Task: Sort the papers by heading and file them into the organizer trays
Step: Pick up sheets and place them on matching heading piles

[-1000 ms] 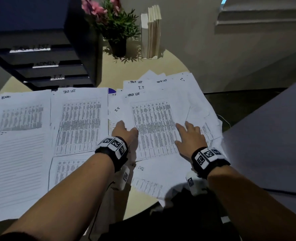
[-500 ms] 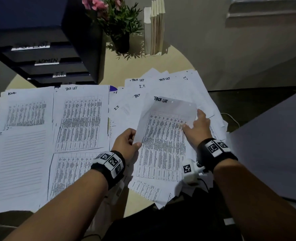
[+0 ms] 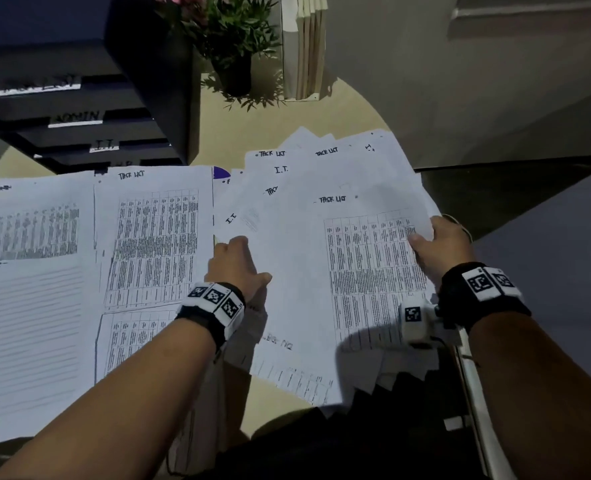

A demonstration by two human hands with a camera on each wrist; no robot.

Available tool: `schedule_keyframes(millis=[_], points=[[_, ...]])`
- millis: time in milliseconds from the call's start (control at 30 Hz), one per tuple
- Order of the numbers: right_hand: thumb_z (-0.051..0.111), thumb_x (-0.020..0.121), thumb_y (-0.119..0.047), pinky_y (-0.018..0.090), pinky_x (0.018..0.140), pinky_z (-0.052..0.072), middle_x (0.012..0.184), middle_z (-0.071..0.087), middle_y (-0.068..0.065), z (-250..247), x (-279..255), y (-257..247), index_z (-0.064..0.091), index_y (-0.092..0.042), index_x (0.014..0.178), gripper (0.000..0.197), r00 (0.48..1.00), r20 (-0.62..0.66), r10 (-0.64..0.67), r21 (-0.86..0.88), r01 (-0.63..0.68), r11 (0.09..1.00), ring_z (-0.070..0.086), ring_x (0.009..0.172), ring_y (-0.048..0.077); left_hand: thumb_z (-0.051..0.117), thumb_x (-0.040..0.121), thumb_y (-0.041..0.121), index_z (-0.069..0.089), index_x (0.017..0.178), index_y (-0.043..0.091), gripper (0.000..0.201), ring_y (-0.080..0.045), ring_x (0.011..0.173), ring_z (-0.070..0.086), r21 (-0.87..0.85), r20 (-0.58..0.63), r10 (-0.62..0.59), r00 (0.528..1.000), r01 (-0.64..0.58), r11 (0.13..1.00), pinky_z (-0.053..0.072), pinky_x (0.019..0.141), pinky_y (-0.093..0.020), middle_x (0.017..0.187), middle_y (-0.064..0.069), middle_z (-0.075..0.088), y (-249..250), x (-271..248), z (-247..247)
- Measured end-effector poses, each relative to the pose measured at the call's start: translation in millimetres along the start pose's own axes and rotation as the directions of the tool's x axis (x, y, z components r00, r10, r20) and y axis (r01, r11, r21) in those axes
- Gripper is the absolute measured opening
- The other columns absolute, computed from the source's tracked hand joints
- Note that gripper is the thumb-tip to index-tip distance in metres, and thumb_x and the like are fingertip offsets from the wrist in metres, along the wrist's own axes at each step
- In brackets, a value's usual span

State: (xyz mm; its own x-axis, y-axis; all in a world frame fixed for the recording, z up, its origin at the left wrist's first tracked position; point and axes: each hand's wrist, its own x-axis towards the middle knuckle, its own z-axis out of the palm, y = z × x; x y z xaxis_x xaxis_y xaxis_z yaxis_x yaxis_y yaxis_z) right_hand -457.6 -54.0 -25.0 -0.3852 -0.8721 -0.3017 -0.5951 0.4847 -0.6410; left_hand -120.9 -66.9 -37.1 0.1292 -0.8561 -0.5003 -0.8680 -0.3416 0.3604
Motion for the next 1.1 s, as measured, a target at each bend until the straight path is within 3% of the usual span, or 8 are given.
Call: schedule_keyframes(millis=[200,333,467,600,700,833,967,1100], points=[[0.066,0.076,-0.043,0.050,0.095,0.053,0.104,0.073,-0.003,15.0,-19.5,4.1,0.065,-0.024,0.105,0.034,0.958,0.276,-0.079,0.194,0.025,0.981,0.068,0.100,0.022,0.072,0.087,0.022,0.058,0.121,0.017,0.037,-0.023,0.096,0.062,-0.236,-0.104,0.018,0.994,-0.042,0.971,0.045,0.081,-0.028,0.096,-0.001,0.064,-3.6,3.8,-9.9],[0.064,0.093,-0.017,0.031,0.066,0.051,0.084,0.069,-0.002,12.1,-26.8,-8.9,0.065,-0.020,0.096,0.004,0.934,0.342,-0.106,0.101,0.075,0.992,0.065,0.073,0.017,0.068,0.089,0.021,0.070,0.093,0.013,0.009,-0.022,0.086,0.062,-0.053,-0.171,0.044,0.984,-0.054,0.997,0.046,0.075,-0.027,0.088,-0.002,0.069,-7.9,5.5,-31.9],[0.065,0.092,-0.019,0.033,0.075,0.046,0.090,0.065,0.008,-1.5,-20.8,-18.3,0.062,-0.012,0.092,0.007,0.969,0.145,-0.201,-0.190,0.227,0.955,0.060,0.087,0.029,0.063,0.090,0.013,0.069,0.087,0.011,0.007,-0.026,0.080,0.063,-0.183,-0.296,0.050,0.954,-0.108,0.977,0.046,0.068,-0.028,0.084,-0.008,0.069,-8.3,3.8,-48.6],[0.063,0.092,-0.014,0.032,0.074,0.048,0.089,0.065,0.010,-17.9,-22.0,-31.1,0.061,-0.013,0.094,0.003,0.978,0.038,-0.204,-0.125,0.208,0.970,0.060,0.084,0.028,0.054,0.093,0.002,0.069,0.097,0.014,0.019,-0.021,0.083,0.062,-0.409,-0.468,0.106,0.877,-0.322,0.854,0.050,0.075,-0.031,0.088,-0.005,0.068,0.1,3.8,-67.3],[0.059,0.094,-0.006,0.015,0.059,0.044,0.077,0.061,-0.003,-29.3,-32.7,-43.5,0.059,-0.018,0.090,0.012,0.976,0.013,-0.218,0.078,0.216,0.973,0.061,0.070,0.005,0.055,0.089,-0.003,0.067,0.082,0.028,0.034,-0.015,0.085,0.064,-0.563,-0.595,0.150,0.789,-0.543,0.624,0.055,0.083,-0.036,0.091,-0.004,0.068,10.7,3.5,-89.0],[0.056,0.095,-0.001,0.004,0.053,0.040,0.080,0.062,-0.011,-40.1,-44.1,-45.3,0.060,-0.020,0.096,0.019,0.978,-0.030,-0.208,0.255,0.209,0.944,0.056,0.057,-0.017,0.057,0.089,0.001,0.062,0.080,0.033,0.034,-0.005,0.087,0.061,-0.520,-0.634,0.143,0.760,-0.556,0.648,0.052,0.091,-0.032,0.090,0.005,0.065,5.5,7.5,-105.7],[0.060,0.093,-0.001,0.018,0.063,0.045,0.074,0.064,-0.010,-38.7,-53.4,-40.7,0.062,-0.022,0.084,0.023,0.957,0.097,-0.275,0.223,0.248,0.943,0.059,0.062,-0.007,0.057,0.092,0.004,0.064,0.094,0.019,0.017,-0.009,0.083,0.058,-0.482,-0.590,0.175,0.788,-0.517,0.707,0.053,0.087,-0.032,0.089,0.001,0.063,0.4,2.7,-101.9],[0.064,0.092,-0.006,0.029,0.070,0.046,0.072,0.062,-0.006,-33.5,-58.1,-52.5,0.061,-0.029,0.076,0.028,0.907,0.184,-0.378,0.013,0.383,0.924,0.058,0.070,0.013,0.064,0.086,-0.003,0.070,0.092,0.007,0.013,-0.016,0.106,0.056,-0.276,-0.670,0.354,0.653,-0.661,0.698,0.048,0.097,-0.028,0.110,-0.001,0.055,3.8,-3.6,-108.6]])
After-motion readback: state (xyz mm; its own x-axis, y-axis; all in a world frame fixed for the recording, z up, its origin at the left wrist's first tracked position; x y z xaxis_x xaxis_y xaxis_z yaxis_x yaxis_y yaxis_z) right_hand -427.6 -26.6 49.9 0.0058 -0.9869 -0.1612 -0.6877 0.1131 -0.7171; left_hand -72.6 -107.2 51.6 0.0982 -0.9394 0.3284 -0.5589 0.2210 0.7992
